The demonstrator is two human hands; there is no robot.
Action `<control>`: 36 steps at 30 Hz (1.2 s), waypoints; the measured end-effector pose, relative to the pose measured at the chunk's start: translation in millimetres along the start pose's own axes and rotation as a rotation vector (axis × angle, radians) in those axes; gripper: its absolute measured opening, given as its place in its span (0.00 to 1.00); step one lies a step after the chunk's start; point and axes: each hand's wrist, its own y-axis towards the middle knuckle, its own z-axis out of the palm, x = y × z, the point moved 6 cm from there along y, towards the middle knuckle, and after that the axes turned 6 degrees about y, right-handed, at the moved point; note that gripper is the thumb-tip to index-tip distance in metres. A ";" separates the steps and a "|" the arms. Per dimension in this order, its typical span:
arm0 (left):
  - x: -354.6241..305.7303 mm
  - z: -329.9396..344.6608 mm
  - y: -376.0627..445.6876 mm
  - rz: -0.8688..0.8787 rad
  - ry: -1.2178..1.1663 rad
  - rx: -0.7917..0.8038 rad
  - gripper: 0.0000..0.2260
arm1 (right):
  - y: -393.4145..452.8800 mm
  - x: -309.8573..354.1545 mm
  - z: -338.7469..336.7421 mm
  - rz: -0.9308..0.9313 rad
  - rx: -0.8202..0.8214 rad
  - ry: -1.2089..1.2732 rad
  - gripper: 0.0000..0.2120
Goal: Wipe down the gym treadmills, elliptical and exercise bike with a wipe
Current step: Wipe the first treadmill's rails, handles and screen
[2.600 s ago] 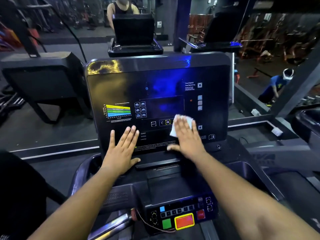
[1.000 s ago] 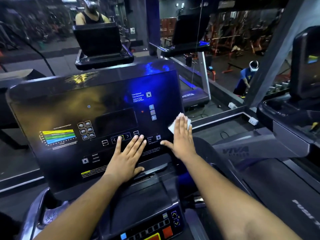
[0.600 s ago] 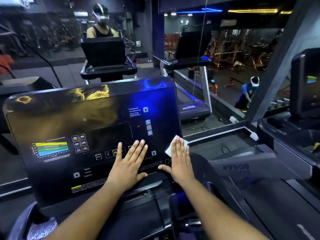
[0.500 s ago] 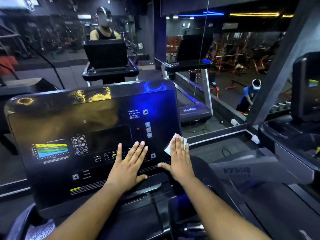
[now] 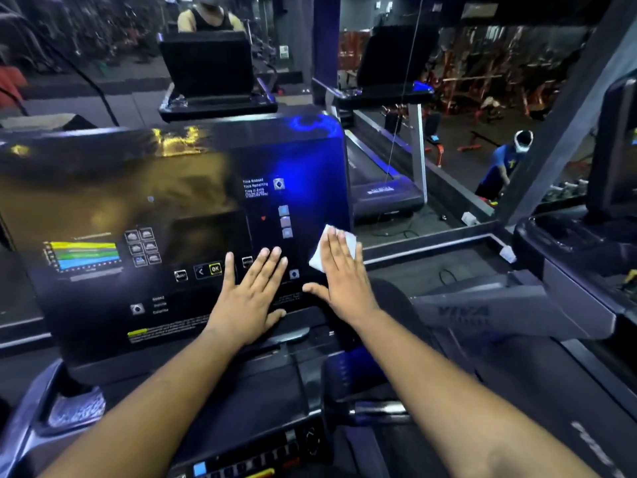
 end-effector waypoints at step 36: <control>-245.3 -79.0 -147.3 -0.042 -1.954 0.841 0.09 | -358.7 88.4 -97.2 0.733 -0.158 0.497 0.37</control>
